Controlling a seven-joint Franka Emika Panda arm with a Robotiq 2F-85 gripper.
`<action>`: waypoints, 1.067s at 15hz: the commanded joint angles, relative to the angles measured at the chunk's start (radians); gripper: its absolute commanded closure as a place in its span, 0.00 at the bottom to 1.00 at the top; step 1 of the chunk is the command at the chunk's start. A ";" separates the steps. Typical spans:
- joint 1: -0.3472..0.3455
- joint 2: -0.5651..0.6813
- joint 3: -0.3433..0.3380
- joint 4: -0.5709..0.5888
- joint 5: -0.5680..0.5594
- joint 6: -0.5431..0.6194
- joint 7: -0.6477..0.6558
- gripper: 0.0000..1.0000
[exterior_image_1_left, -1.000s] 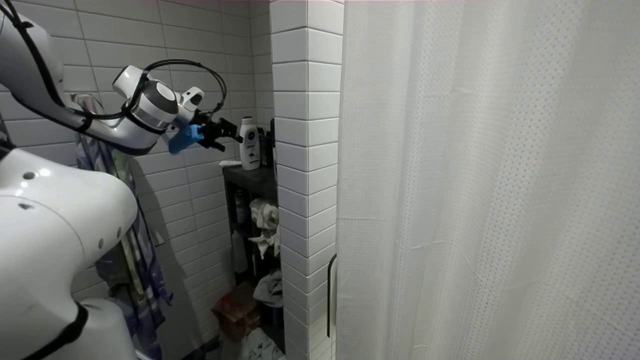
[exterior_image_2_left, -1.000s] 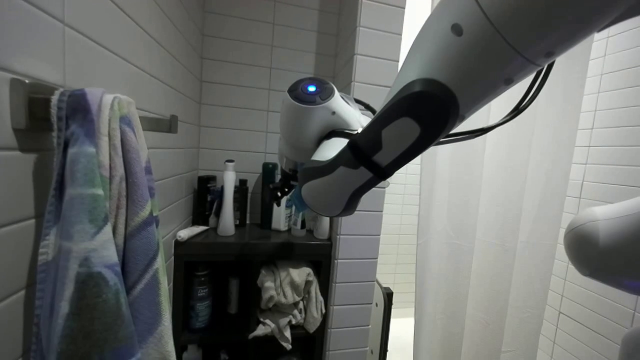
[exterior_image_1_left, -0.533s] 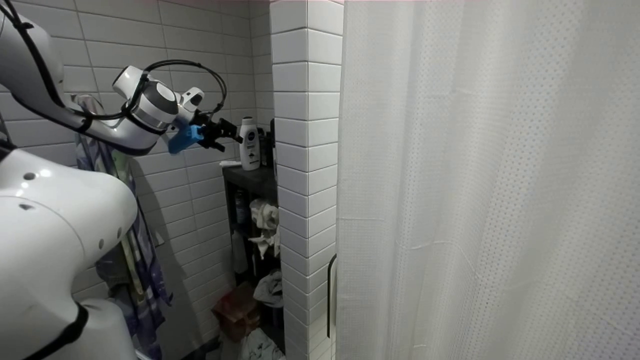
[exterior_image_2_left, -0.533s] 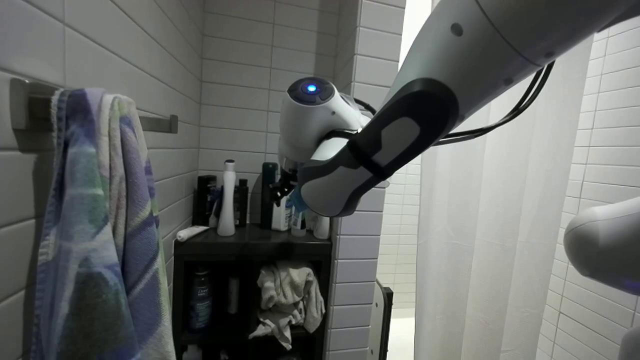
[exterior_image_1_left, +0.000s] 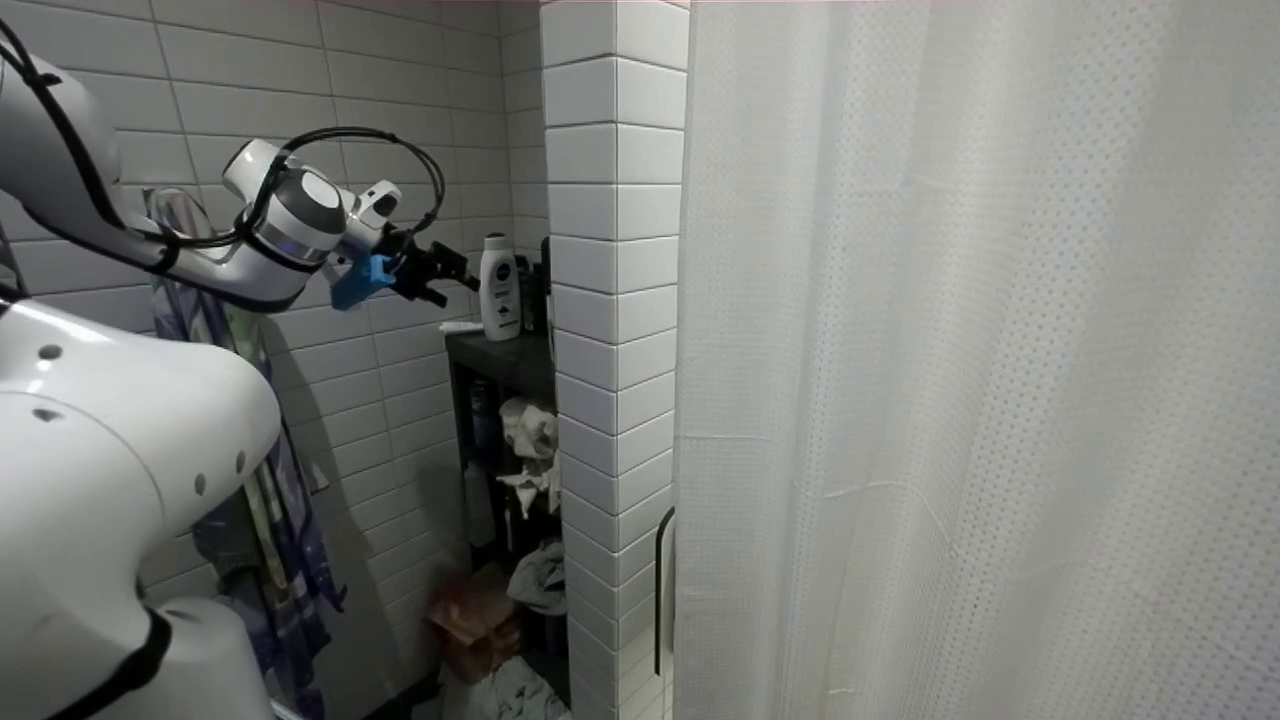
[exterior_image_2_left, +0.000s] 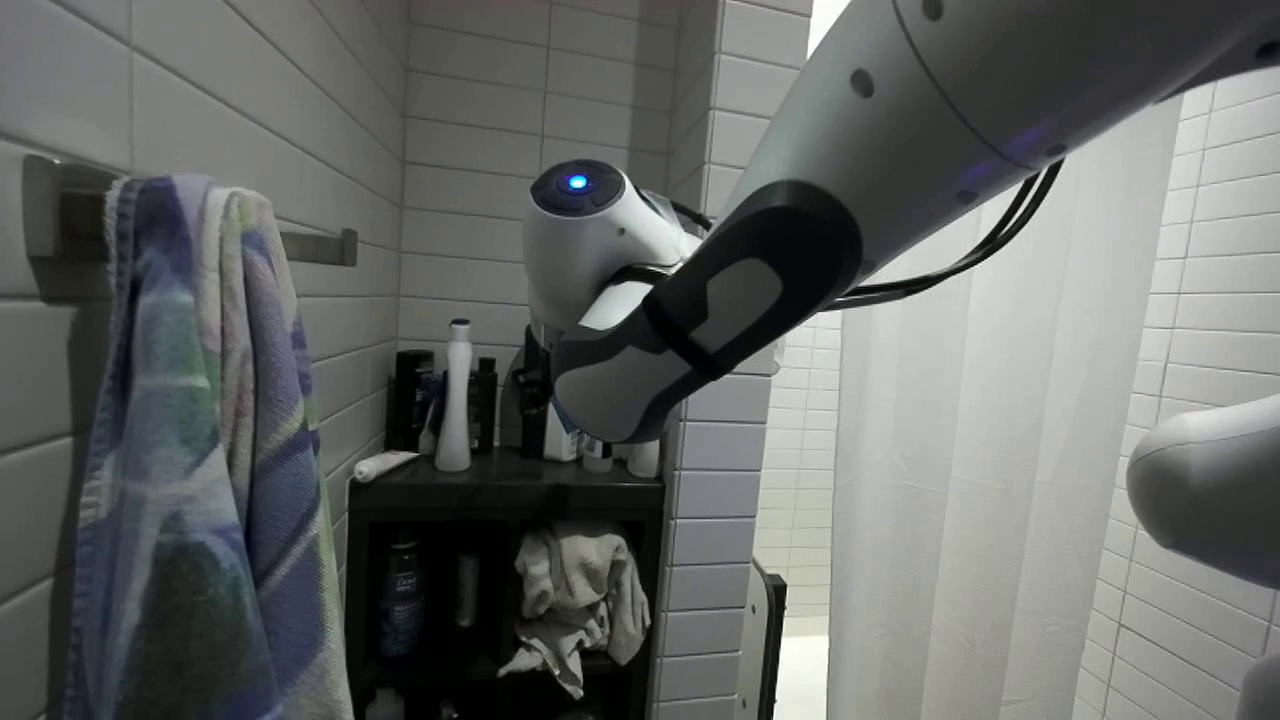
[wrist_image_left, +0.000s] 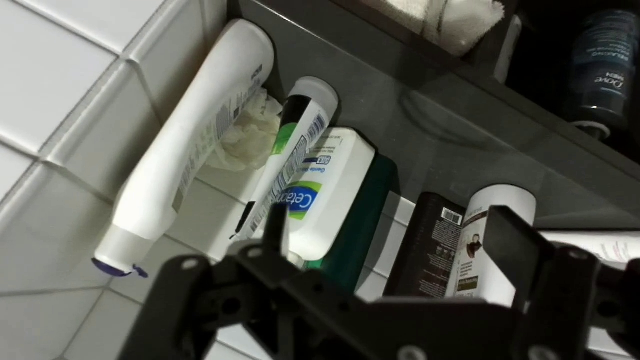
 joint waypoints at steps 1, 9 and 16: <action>-0.103 -0.067 0.037 0.058 0.059 -0.075 0.023 0.00; -0.212 -0.127 0.102 0.113 0.191 -0.127 0.125 0.00; -0.239 -0.237 0.112 0.147 0.222 -0.081 0.213 0.00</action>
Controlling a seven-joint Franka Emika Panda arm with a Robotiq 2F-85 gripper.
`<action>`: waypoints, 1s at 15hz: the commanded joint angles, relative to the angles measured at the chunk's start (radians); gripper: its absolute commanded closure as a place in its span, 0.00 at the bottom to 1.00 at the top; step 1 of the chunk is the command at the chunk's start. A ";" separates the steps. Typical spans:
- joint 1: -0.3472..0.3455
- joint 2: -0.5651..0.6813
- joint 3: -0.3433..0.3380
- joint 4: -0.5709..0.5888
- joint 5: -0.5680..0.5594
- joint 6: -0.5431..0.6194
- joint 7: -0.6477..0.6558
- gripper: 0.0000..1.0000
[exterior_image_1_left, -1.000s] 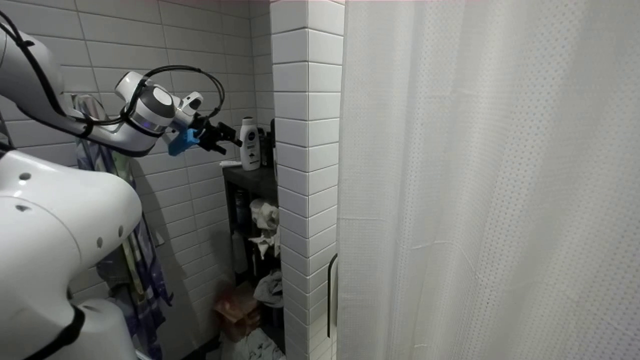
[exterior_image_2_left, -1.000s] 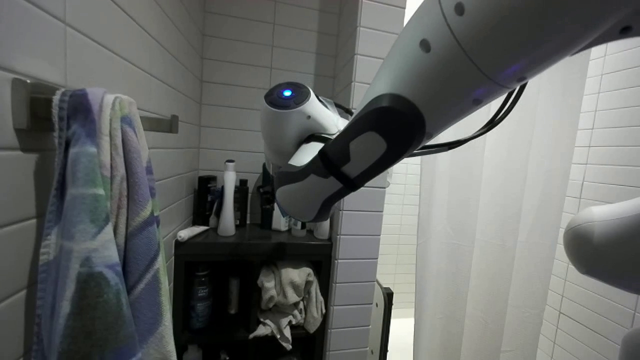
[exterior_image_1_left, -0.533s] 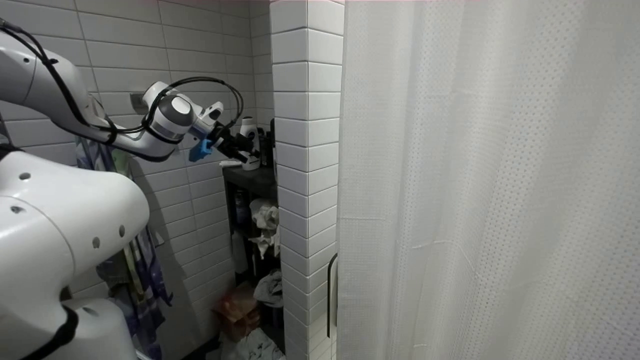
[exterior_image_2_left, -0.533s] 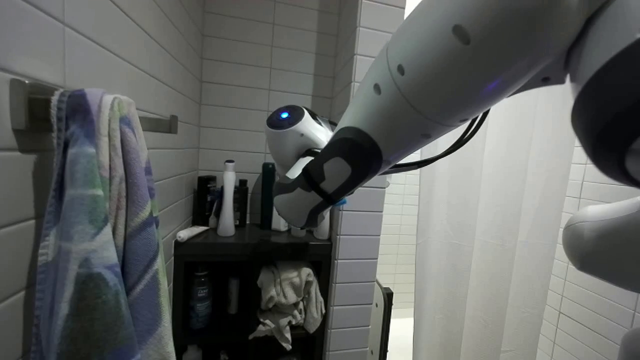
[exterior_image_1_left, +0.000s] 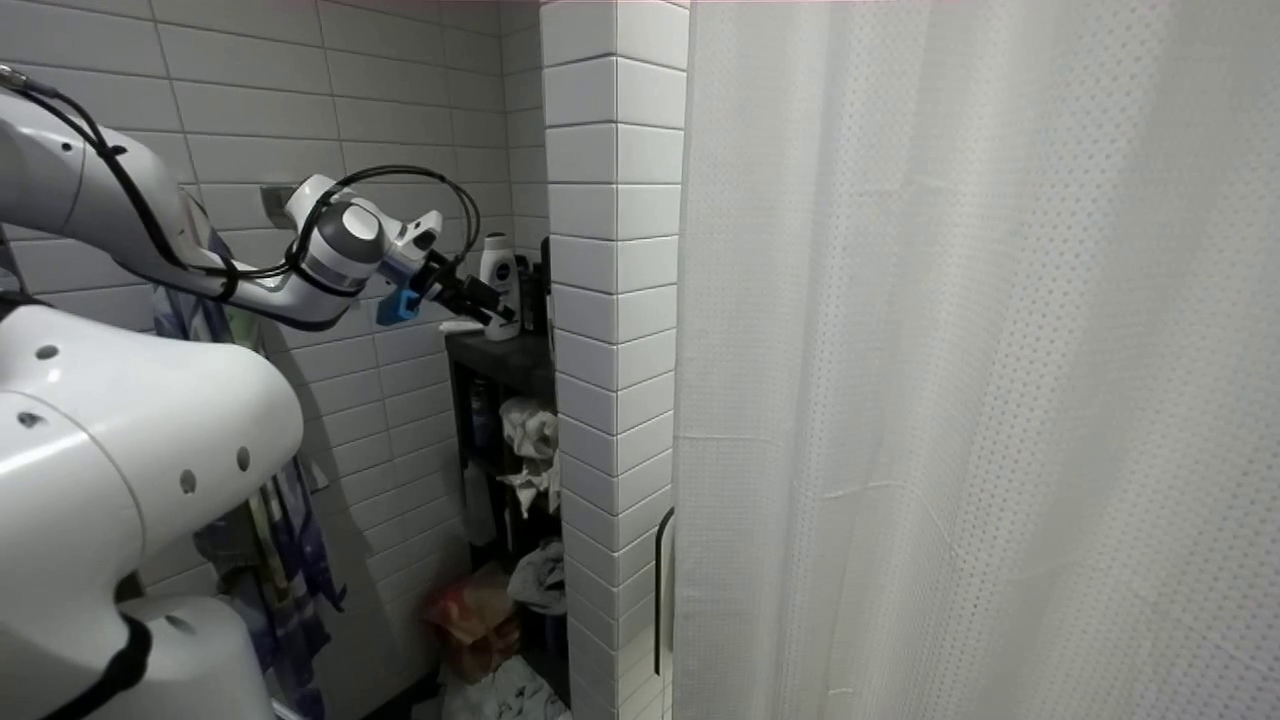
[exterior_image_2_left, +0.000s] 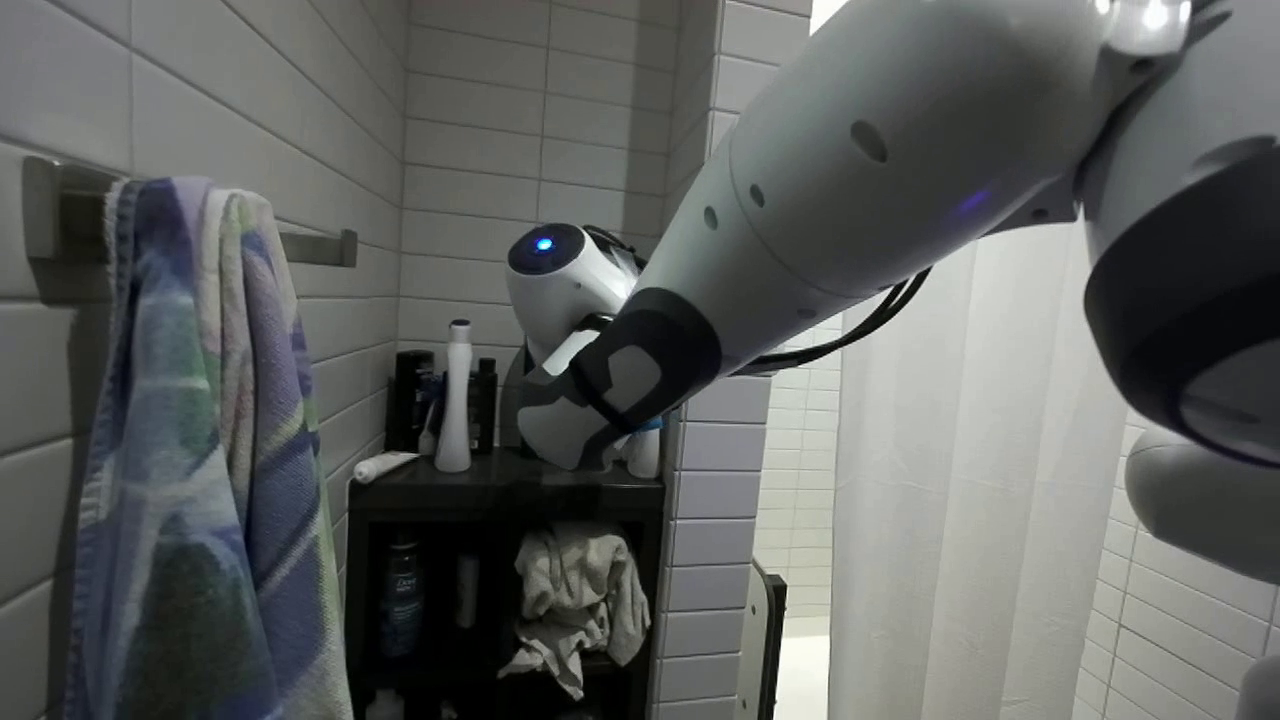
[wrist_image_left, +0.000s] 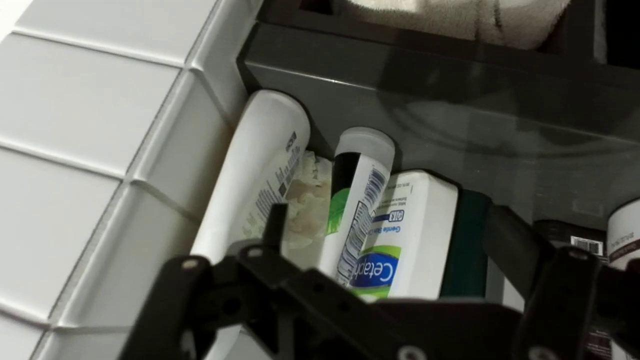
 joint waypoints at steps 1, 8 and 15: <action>-0.031 -0.098 -0.003 0.018 0.010 0.053 0.046 0.00; -0.059 -0.222 -0.010 0.005 0.020 0.125 0.131 0.00; -0.097 -0.283 -0.036 0.006 0.026 0.211 0.220 0.00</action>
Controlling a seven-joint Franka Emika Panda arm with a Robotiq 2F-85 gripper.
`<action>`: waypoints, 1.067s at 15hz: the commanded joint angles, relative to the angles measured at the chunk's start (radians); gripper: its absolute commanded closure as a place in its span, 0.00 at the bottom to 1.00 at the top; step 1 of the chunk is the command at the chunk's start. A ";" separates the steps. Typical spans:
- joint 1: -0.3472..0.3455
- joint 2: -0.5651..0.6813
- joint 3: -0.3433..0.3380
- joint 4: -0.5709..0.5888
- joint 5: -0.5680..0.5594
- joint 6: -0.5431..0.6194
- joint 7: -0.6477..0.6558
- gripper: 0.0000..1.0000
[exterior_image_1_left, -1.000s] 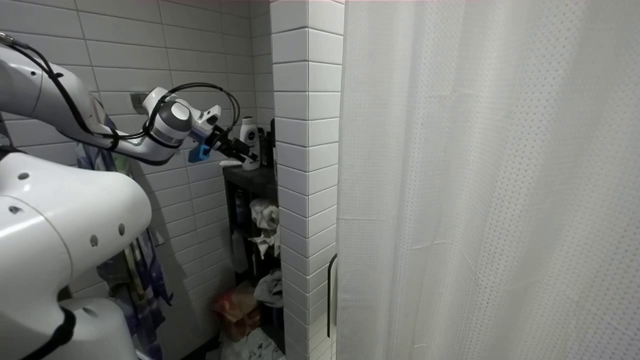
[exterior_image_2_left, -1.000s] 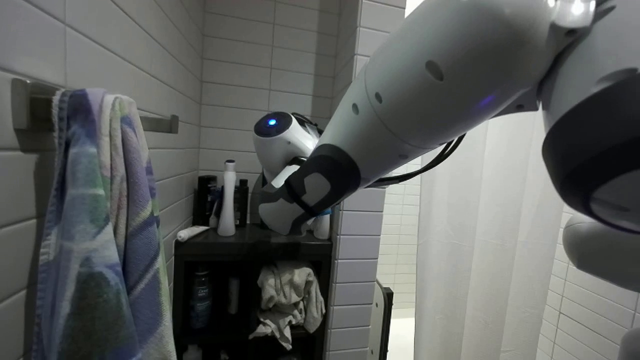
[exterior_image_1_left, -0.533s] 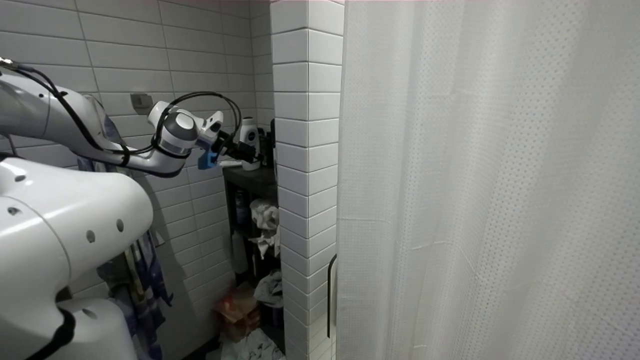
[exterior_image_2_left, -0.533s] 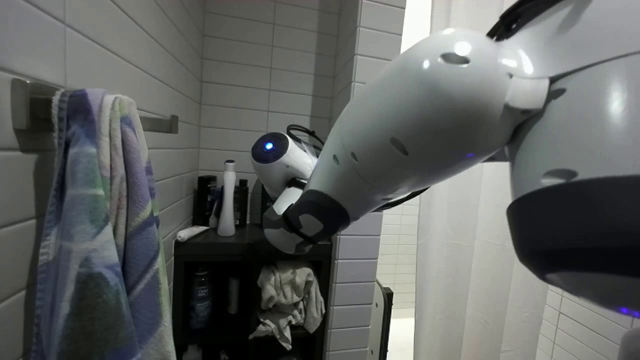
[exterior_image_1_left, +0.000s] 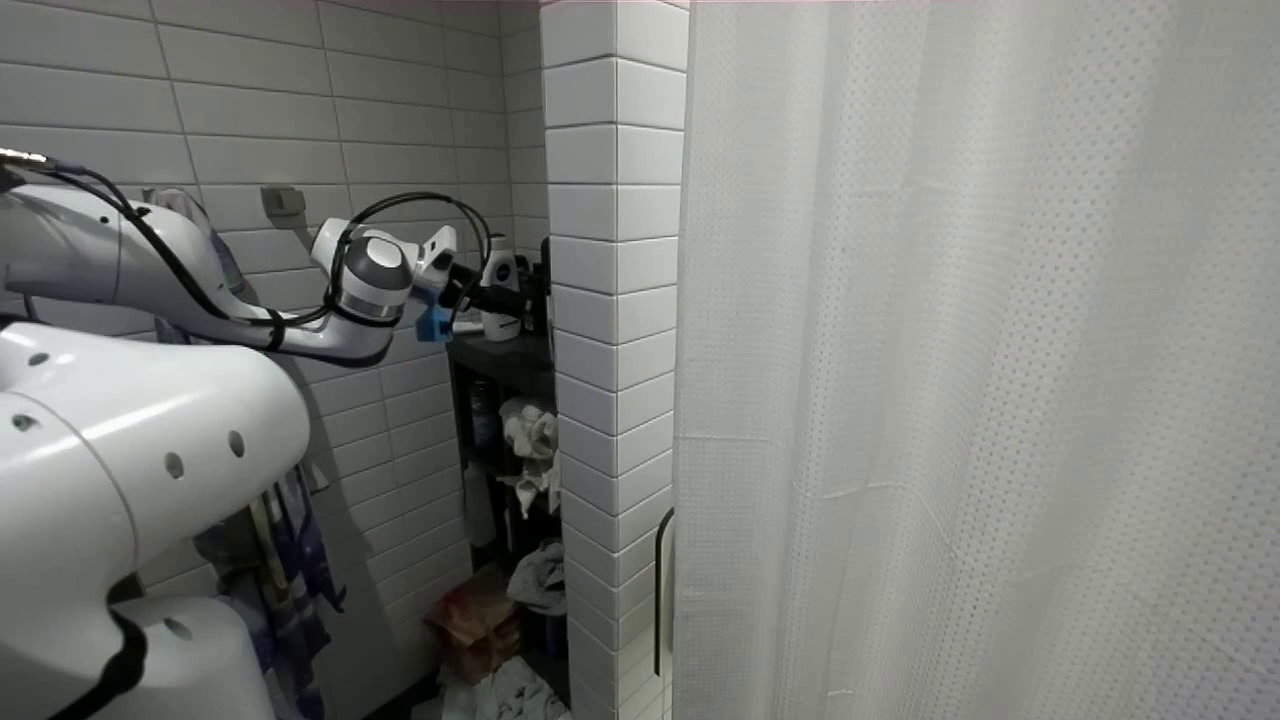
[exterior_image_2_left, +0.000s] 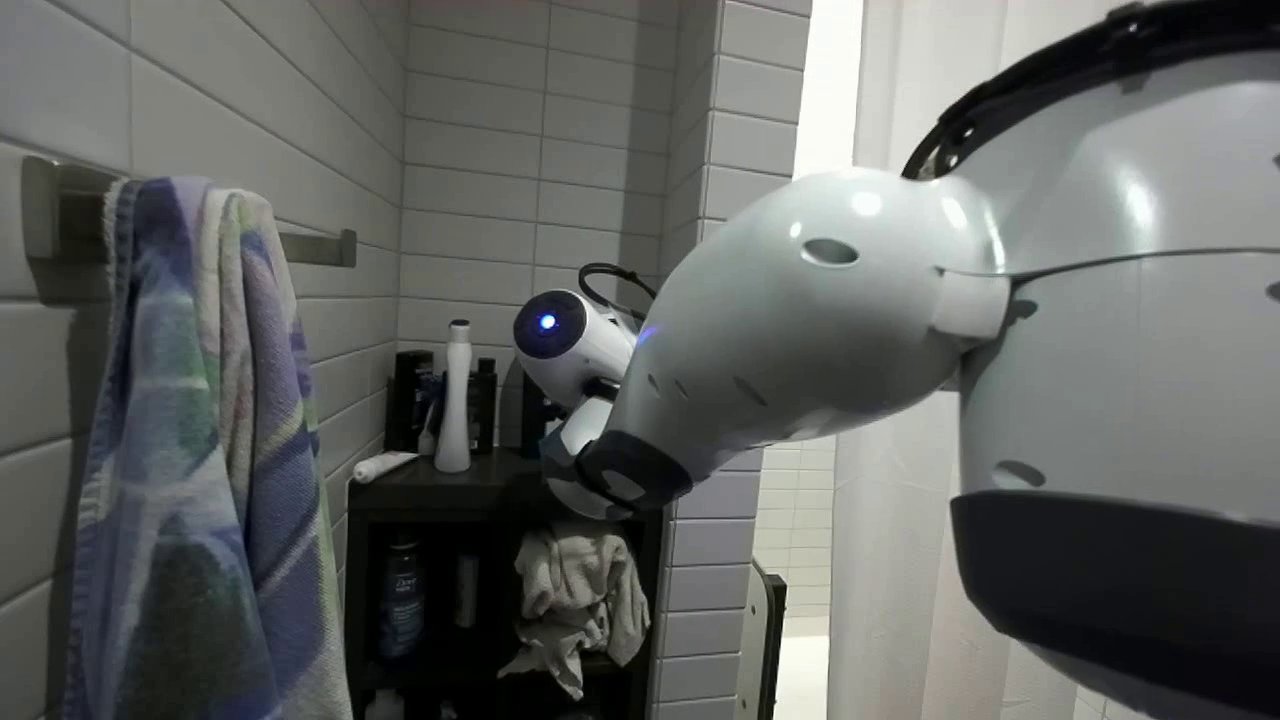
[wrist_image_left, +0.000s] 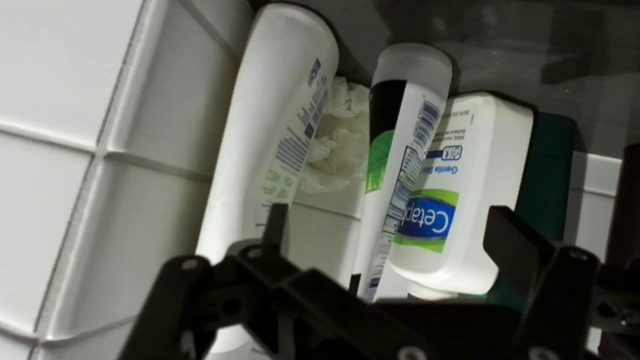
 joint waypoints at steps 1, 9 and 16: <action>-0.026 -0.048 -0.025 0.002 0.025 0.049 0.037 0.00; -0.071 -0.051 -0.012 0.003 0.030 0.143 0.080 0.00; -0.093 -0.061 0.002 0.016 0.029 0.189 0.087 0.00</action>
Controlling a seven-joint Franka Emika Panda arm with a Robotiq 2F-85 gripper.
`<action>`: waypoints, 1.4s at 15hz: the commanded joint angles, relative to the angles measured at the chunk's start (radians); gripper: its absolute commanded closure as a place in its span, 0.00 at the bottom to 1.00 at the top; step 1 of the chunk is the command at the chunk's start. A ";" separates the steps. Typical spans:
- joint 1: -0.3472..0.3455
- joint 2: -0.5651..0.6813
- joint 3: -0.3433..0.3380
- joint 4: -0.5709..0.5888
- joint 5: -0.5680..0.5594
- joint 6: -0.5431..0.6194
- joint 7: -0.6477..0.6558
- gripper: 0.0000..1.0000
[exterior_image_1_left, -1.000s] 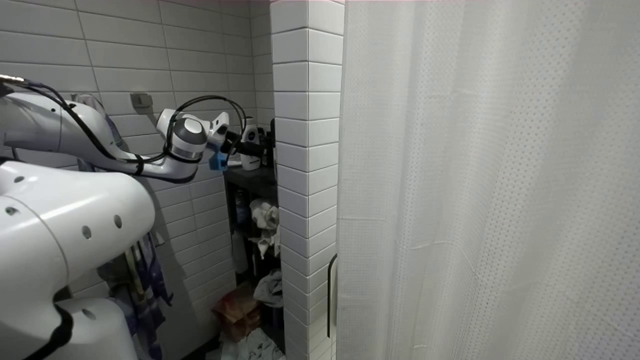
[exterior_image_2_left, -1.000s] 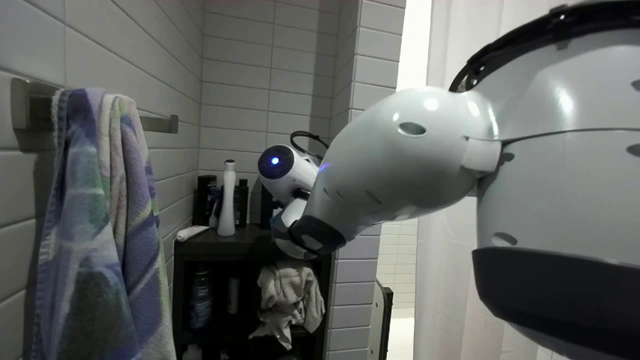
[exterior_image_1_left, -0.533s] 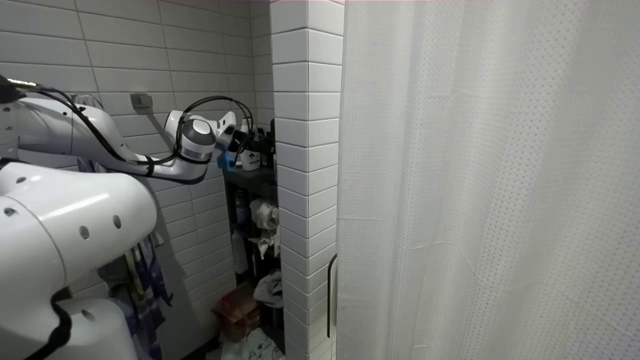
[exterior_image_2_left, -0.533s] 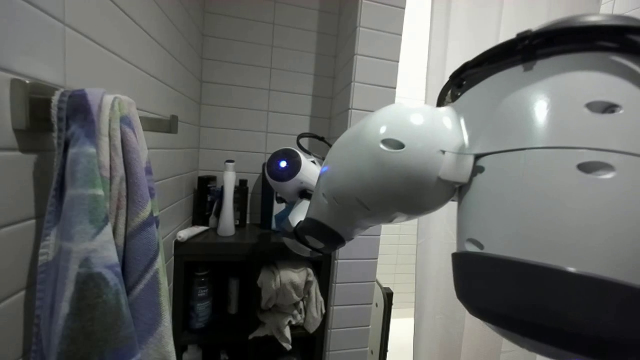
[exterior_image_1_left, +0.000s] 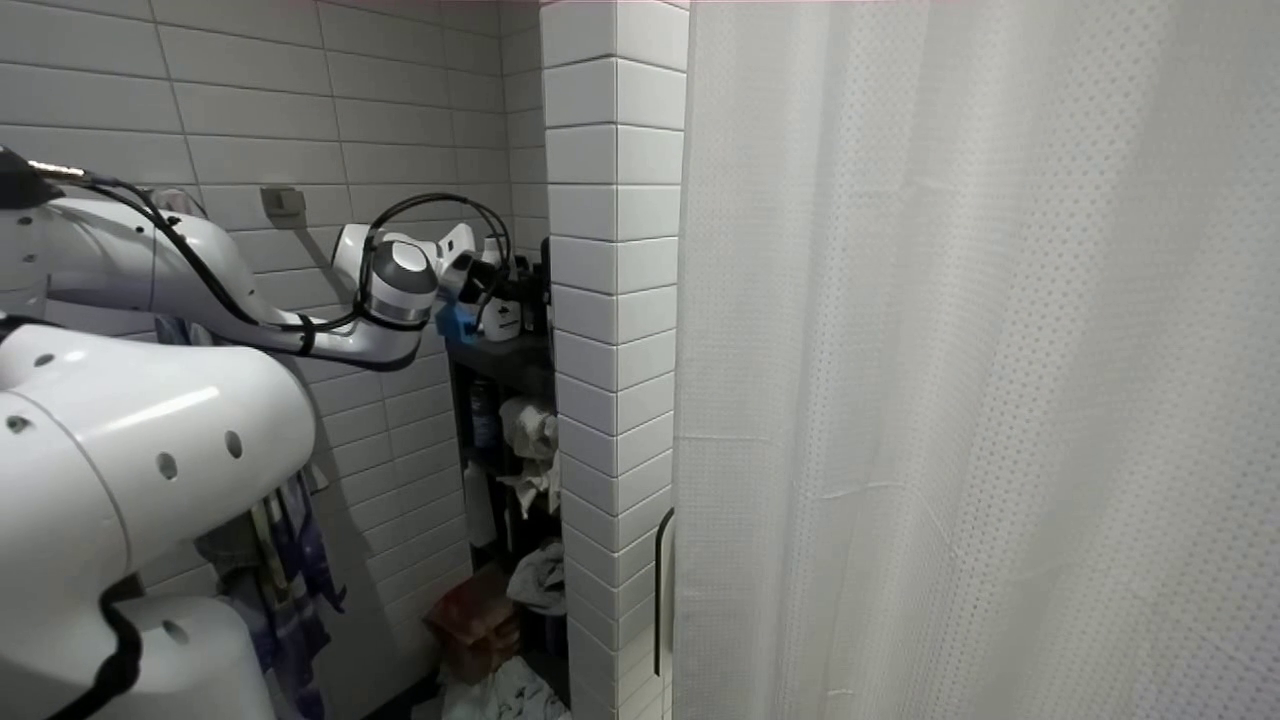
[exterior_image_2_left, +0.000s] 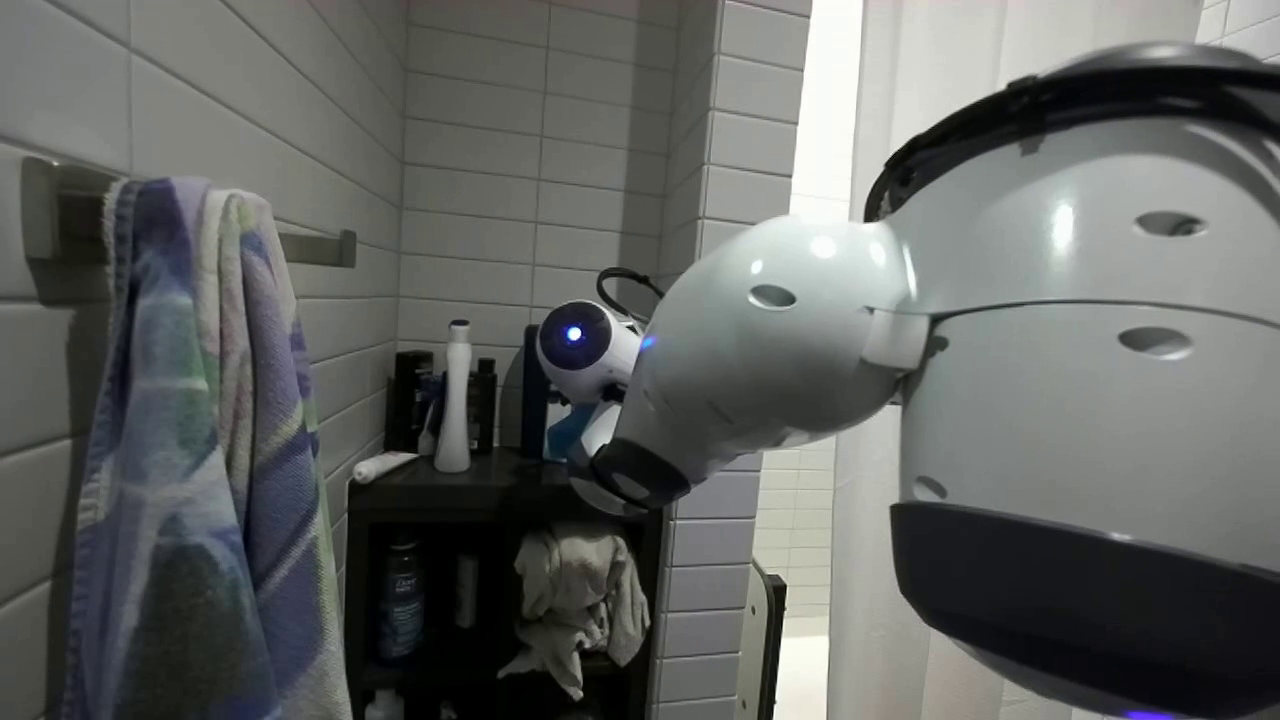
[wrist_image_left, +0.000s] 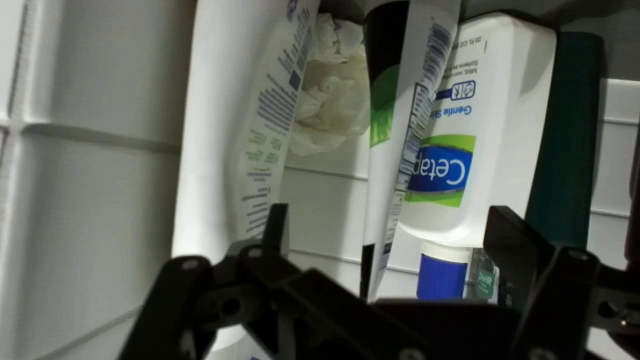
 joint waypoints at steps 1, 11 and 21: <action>-0.027 -0.022 0.007 0.014 0.028 0.031 0.004 0.00; -0.058 -0.063 0.019 0.039 0.028 0.038 0.010 0.00; -0.079 -0.070 0.029 0.068 0.030 0.057 0.013 0.00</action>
